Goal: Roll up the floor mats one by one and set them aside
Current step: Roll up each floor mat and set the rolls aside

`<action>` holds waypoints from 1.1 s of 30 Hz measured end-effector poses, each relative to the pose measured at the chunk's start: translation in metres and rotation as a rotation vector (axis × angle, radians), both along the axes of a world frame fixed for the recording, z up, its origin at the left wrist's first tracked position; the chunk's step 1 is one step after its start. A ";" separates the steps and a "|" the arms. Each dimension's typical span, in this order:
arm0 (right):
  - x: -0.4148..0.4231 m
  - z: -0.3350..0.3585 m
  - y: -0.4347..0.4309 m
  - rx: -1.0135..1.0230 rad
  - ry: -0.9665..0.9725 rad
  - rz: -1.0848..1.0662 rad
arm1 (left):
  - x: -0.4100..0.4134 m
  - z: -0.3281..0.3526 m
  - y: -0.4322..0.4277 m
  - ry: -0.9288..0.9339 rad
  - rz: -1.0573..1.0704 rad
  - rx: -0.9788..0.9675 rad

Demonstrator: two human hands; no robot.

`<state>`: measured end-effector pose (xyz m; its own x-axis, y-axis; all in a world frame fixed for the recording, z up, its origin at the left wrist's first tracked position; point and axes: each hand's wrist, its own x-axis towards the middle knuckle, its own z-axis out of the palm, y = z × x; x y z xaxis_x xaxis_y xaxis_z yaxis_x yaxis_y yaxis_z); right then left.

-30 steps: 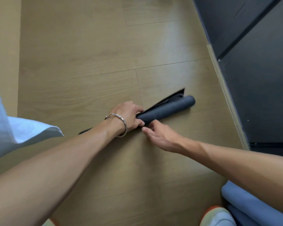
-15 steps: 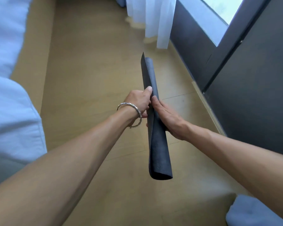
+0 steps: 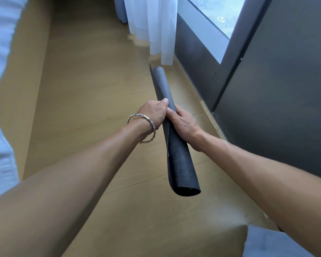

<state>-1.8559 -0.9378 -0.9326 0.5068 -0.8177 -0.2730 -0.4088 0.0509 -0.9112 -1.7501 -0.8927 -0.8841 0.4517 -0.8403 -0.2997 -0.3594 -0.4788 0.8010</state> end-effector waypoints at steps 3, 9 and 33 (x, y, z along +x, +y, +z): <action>-0.011 -0.004 -0.006 -0.181 0.238 0.009 | -0.007 -0.011 -0.003 -0.020 -0.045 -0.005; -0.053 -0.018 -0.030 -0.657 0.813 0.113 | -0.027 -0.028 -0.008 -0.092 -0.256 0.024; -0.115 -0.092 -0.071 -0.914 1.556 0.462 | -0.073 -0.095 -0.021 -0.191 -0.558 0.401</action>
<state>-1.9705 -1.0087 -1.0248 0.4617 -0.8475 -0.2619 -0.6337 -0.5217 0.5712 -1.8231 -0.9136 -0.9795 0.0618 -0.8032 -0.5925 -0.7528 -0.4272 0.5007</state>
